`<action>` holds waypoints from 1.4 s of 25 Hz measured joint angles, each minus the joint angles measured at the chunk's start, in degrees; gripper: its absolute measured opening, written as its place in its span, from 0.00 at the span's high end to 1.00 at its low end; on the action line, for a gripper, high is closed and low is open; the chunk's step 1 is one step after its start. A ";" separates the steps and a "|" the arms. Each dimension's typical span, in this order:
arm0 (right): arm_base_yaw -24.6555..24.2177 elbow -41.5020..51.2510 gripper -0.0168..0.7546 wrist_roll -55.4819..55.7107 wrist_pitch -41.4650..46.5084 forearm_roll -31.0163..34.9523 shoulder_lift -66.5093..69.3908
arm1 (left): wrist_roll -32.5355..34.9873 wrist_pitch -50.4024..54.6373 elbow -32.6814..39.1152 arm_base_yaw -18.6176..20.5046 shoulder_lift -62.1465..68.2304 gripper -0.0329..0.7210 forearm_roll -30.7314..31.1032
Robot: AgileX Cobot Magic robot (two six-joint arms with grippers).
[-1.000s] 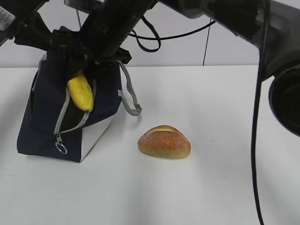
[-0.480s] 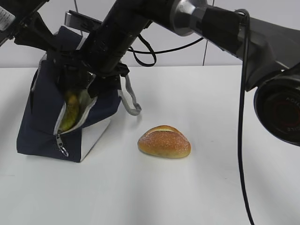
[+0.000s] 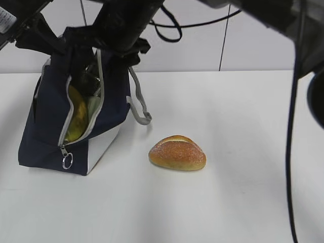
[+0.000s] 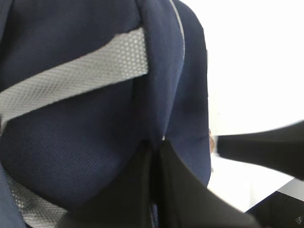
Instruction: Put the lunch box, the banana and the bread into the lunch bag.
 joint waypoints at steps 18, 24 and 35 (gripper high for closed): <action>-0.10 46.07 0.22 -14.83 -0.13 -20.14 -26.14 | 0.00 0.00 0.00 0.00 0.00 0.96 0.00; -0.10 47.92 0.22 -15.38 -0.57 -25.78 -26.14 | 0.24 0.00 0.00 0.00 0.00 0.96 0.00; -0.10 47.92 0.16 -33.01 -5.71 -27.21 -20.70 | 0.86 0.00 0.00 0.00 0.00 0.96 0.00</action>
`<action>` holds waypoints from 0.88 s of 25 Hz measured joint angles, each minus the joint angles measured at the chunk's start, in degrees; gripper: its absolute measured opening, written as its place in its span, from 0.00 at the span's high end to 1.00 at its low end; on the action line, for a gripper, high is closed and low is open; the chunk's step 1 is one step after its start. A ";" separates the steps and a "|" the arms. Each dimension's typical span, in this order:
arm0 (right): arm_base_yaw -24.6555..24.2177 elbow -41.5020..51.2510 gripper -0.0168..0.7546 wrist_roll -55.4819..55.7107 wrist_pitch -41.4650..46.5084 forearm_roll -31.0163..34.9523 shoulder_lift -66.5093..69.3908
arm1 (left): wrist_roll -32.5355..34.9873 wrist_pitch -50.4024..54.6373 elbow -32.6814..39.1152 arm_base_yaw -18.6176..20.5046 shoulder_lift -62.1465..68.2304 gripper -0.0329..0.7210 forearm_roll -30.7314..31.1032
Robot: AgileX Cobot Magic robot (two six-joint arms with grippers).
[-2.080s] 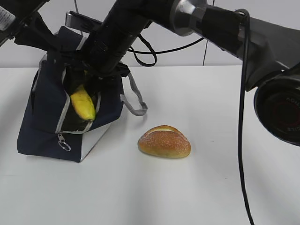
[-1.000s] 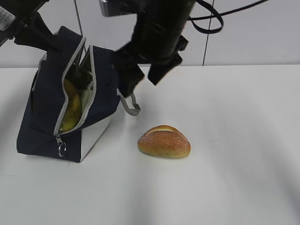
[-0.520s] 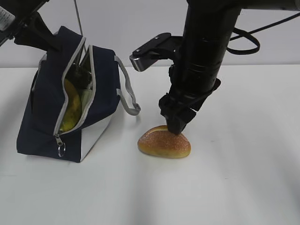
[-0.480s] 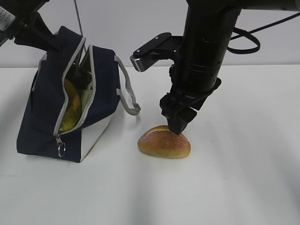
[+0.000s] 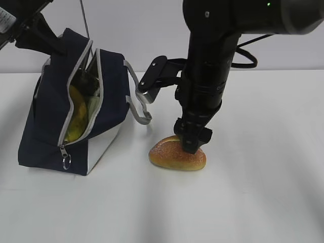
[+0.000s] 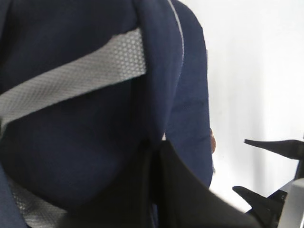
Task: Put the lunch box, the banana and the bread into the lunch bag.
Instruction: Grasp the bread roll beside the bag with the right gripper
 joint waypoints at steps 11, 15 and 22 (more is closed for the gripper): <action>0.00 0.00 0.15 -6.90 -7.91 0.83 8.46 | 0.32 0.00 0.00 0.00 0.00 0.96 0.00; -0.21 -0.48 0.15 -7.04 -11.18 -0.05 10.70 | 0.42 0.00 0.00 0.00 0.00 0.96 0.06; -0.20 -0.83 0.27 -7.27 -12.17 0.34 12.16 | 0.44 0.00 0.00 0.00 0.00 0.96 0.16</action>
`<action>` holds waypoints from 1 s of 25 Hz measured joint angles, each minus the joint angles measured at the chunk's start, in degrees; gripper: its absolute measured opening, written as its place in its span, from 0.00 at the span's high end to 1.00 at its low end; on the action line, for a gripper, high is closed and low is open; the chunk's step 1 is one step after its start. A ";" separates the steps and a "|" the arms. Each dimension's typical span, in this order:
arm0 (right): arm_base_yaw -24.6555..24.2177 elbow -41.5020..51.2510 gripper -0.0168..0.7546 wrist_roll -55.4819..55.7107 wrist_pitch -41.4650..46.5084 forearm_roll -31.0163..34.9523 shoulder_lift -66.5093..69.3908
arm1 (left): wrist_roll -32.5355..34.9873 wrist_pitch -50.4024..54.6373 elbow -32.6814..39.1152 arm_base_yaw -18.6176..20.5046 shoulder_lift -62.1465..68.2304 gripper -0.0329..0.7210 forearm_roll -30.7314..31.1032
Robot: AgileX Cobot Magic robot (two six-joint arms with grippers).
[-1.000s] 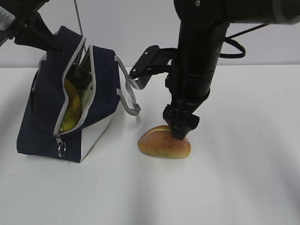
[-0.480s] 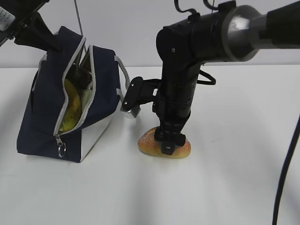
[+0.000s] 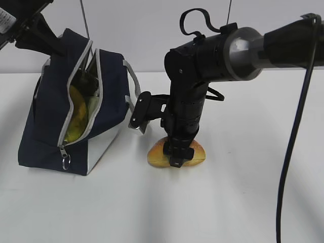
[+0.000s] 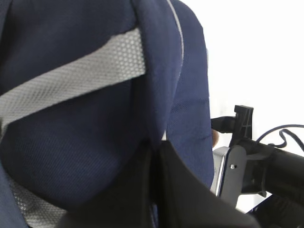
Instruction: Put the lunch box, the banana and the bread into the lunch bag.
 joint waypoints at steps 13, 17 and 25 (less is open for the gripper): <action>0.00 -5.32 0.53 0.21 9.73 0.87 0.35 | 0.00 0.00 0.00 0.00 0.00 0.96 0.02; 0.00 -5.32 0.53 0.45 13.13 -0.34 -3.46 | 0.00 0.00 0.00 0.00 0.00 0.96 0.02; 0.00 -5.36 0.53 9.16 11.51 -0.85 -16.92 | 0.00 0.00 0.00 0.00 0.00 0.96 -0.23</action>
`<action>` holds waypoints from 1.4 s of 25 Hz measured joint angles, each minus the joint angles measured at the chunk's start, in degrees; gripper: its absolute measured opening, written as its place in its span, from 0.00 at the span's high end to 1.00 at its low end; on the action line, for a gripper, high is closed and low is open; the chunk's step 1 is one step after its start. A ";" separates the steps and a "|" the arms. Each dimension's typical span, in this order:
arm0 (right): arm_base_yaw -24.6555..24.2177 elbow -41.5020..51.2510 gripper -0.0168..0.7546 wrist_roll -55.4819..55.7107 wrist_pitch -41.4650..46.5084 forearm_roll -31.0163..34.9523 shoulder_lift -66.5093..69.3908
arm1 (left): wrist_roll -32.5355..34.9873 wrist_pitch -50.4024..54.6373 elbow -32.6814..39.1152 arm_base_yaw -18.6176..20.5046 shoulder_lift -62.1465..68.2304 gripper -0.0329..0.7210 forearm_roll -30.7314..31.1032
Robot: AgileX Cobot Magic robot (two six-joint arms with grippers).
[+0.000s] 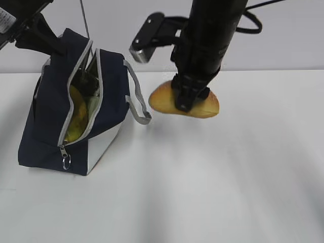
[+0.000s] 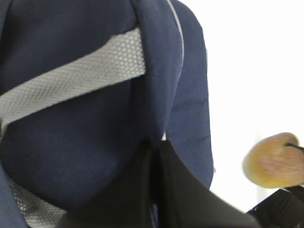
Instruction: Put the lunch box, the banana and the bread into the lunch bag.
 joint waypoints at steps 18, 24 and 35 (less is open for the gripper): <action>0.00 -1.05 0.54 16.95 -23.69 37.03 1.67 | 0.54 0.00 0.00 0.00 0.00 0.96 -1.90; 0.00 -1.05 0.54 17.03 -26.64 45.73 8.55 | 0.71 0.00 0.00 0.00 0.00 0.96 -1.90; 0.10 -1.51 0.39 15.94 -33.76 52.84 15.61 | 0.78 0.00 0.00 0.00 0.00 0.96 -2.32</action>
